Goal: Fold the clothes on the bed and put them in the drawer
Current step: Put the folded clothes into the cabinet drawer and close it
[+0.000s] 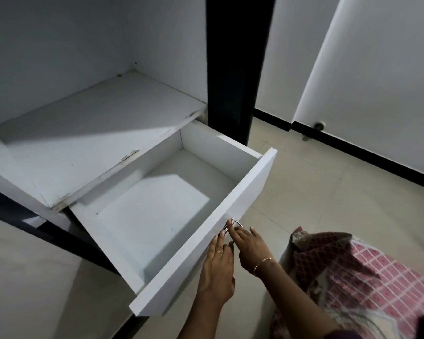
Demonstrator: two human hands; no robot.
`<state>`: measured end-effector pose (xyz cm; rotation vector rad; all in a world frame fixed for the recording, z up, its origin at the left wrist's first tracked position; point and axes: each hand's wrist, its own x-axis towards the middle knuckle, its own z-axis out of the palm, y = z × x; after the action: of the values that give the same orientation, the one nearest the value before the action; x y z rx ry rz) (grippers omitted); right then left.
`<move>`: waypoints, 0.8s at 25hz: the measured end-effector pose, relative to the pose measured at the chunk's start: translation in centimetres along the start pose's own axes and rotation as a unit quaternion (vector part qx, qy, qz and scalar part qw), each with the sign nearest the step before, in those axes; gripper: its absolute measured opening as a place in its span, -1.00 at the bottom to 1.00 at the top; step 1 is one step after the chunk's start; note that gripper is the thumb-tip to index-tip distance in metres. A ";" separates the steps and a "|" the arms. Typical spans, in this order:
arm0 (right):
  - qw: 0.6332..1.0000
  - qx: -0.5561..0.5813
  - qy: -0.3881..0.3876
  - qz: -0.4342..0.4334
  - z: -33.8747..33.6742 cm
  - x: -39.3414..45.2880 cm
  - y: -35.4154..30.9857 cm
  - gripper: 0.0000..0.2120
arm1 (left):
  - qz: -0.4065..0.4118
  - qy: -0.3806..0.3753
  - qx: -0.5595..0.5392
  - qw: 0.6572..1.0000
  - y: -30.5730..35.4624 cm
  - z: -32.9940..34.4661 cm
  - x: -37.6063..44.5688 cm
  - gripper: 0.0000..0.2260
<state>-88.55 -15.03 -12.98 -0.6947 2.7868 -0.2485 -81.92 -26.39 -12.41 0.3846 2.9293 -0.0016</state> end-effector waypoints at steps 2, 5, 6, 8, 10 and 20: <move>1.000 0.018 0.005 0.005 0.3 -0.9 0.0 -0.15 | 0.016 -0.007 0.012 1.000 0.5 0.3 -0.3 -0.26; 1.000 0.013 -0.004 0.012 0.2 -2.2 0.2 -0.17 | 0.015 -0.041 0.061 0.997 1.3 -0.2 -1.0 -0.24; 1.000 0.010 -0.007 0.017 0.2 -2.5 0.3 -0.17 | 0.018 -0.022 0.104 0.994 1.2 -0.2 -1.1 -0.24; 0.999 0.006 -0.014 0.036 0.1 -2.5 0.2 -0.16 | 0.066 0.003 0.163 0.984 0.8 0.0 -0.9 -0.31; 0.998 0.011 -0.020 0.059 0.1 -2.4 -0.4 -0.15 | 0.099 -0.006 0.205 0.974 0.6 -0.1 -0.8 -0.34; 0.974 0.083 0.021 0.212 -0.6 -9.2 -3.7 -0.15 | 0.164 -0.016 0.077 0.983 2.3 -3.7 -1.6 -0.49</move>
<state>-79.24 -13.81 -9.66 -0.0496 2.8241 -0.4060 -80.47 -24.45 -8.47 0.8789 2.8060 -0.1870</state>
